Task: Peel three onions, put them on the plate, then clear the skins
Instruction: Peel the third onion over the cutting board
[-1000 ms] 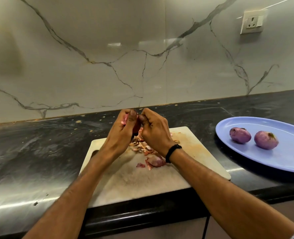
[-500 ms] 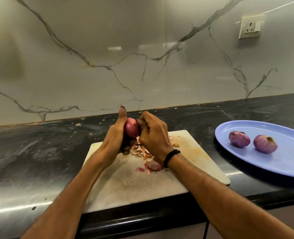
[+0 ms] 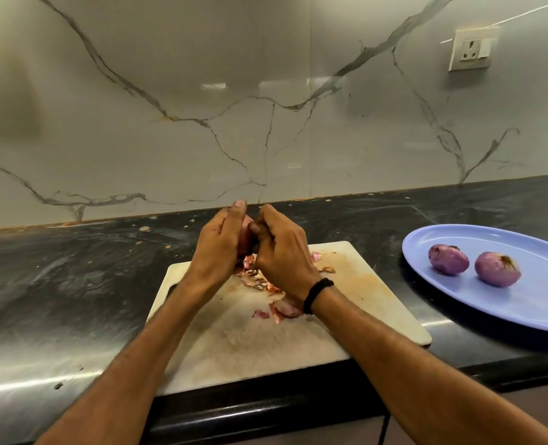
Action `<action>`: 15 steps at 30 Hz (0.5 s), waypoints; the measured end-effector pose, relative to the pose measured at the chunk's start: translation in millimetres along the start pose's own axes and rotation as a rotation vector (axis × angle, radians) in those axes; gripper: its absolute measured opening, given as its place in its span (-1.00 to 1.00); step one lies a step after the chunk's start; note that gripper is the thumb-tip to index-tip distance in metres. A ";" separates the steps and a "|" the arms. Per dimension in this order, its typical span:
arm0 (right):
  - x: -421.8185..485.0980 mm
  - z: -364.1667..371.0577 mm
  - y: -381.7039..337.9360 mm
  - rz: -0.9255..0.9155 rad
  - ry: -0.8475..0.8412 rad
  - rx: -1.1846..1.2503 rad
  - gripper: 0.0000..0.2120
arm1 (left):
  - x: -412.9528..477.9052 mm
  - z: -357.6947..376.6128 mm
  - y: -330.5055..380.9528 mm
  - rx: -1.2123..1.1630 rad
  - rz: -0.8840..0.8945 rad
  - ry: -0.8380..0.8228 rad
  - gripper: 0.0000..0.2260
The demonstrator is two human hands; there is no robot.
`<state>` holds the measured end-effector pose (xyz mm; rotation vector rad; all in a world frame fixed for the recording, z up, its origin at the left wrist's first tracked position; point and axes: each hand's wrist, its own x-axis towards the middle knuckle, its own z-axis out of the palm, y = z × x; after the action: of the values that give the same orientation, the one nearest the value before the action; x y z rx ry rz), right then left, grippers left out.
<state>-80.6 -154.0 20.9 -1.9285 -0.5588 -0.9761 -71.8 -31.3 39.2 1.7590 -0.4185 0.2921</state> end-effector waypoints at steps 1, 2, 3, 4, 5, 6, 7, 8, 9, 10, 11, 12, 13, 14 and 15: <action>-1.6 1.4 -2.3 -0.050 -0.004 -0.024 -0.86 | 0.7 -1.1 1.7 -0.032 -0.073 0.024 -0.54; -2.8 2.6 -4.6 -0.102 -0.008 -0.048 -0.89 | 1.2 -2.1 3.1 -0.057 -0.151 0.040 -0.51; -3.5 2.6 -5.9 -0.150 -0.011 -0.072 -0.90 | 0.9 -2.8 5.3 -0.093 -0.224 0.051 -0.51; -4.0 2.7 -6.6 -0.195 -0.011 -0.101 -0.89 | 0.3 -3.5 7.5 -0.138 -0.290 0.050 -0.54; -4.9 1.8 -7.0 -0.236 -0.009 -0.130 -0.88 | -1.3 -3.9 9.4 -0.172 -0.344 0.031 -0.60; -5.7 1.2 -7.2 -0.274 -0.006 -0.157 -0.87 | -2.7 -4.4 10.8 -0.206 -0.393 0.003 -0.64; -6.4 0.8 -7.1 -0.307 -0.004 -0.175 -0.86 | -4.7 -6.0 12.6 -0.246 -0.440 -0.030 -0.66; -6.7 0.4 -7.1 -0.328 0.000 -0.182 -0.86 | -7.1 -7.5 15.2 -0.289 -0.490 -0.063 -0.67; -7.1 0.5 -7.3 -0.332 0.008 -0.178 -0.86 | -8.9 -9.1 16.5 -0.328 -0.538 -0.096 -0.66; -7.2 1.3 -8.5 -0.311 0.022 -0.162 -0.87 | -10.2 -10.8 17.8 -0.356 -0.580 -0.122 -0.66; -7.6 2.8 -9.8 -0.264 0.033 -0.136 -0.87 | -10.7 -11.7 18.7 -0.373 -0.608 -0.137 -0.66; -8.0 4.6 -10.8 -0.194 0.033 -0.099 -0.89 | -10.2 -11.7 18.9 -0.377 -0.619 -0.137 -0.68; -8.1 6.2 -12.2 -0.123 0.025 -0.066 -0.91 | -9.9 -12.4 18.2 -0.368 -0.604 -0.131 -0.69; -8.1 7.3 -11.6 -0.052 0.024 -0.043 -0.91 | -9.3 -12.7 17.2 -0.350 -0.574 -0.127 -0.69; -6.8 6.3 -9.3 0.034 0.027 -0.015 -0.87 | -9.1 -13.5 16.3 -0.330 -0.538 -0.122 -0.68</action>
<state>-88.6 -143.9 18.1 -1.9294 -0.5028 -0.9864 -86.7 -20.1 52.8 1.4992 -0.0610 -0.2568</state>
